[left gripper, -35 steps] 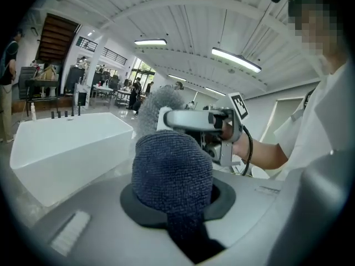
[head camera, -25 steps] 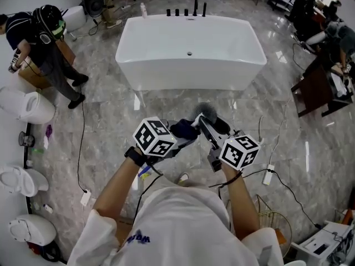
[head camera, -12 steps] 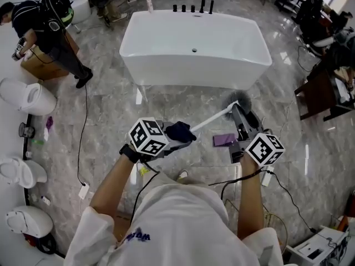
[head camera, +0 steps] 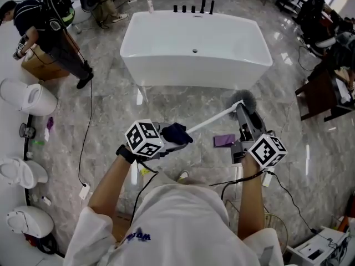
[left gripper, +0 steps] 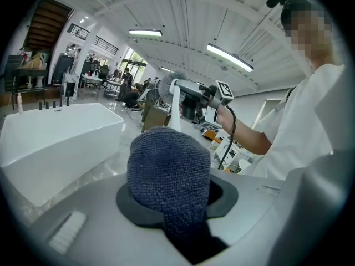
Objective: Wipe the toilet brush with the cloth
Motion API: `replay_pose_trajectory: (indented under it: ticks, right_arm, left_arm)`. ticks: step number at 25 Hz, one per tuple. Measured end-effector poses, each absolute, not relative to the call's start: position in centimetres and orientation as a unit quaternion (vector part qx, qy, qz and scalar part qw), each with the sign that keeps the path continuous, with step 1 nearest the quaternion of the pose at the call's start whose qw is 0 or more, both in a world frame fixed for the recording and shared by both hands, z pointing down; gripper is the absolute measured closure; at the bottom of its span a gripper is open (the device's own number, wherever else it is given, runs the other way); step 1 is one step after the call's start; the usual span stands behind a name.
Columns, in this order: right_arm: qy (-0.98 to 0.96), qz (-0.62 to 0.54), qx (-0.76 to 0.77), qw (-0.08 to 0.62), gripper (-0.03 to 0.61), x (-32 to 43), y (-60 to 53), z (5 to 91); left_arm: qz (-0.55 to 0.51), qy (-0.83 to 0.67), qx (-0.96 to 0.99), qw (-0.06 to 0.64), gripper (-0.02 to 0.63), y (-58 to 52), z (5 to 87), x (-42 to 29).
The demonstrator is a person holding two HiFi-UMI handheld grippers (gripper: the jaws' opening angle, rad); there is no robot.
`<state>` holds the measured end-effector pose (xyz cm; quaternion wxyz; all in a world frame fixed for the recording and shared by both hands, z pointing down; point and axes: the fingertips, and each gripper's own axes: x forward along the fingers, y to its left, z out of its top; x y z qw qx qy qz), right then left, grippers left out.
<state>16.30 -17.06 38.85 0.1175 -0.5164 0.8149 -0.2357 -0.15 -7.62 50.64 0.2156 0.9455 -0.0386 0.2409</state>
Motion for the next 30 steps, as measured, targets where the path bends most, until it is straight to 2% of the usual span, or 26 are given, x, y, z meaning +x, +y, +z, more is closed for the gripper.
replay_pose_trajectory:
  ticks: [23,30]
  right_arm:
    - [0.830,-0.235,-0.501,0.071,0.437,12.5,-16.3,41.0]
    - [0.863,-0.230,-0.449,0.019,0.437,7.1,-14.7,42.6]
  left_arm:
    - [0.281,-0.053,0.939,0.192,0.523,-8.2,52.1,0.4]
    - [0.235,-0.058,0.951,0.192,0.532,-9.3,49.3,3.6]
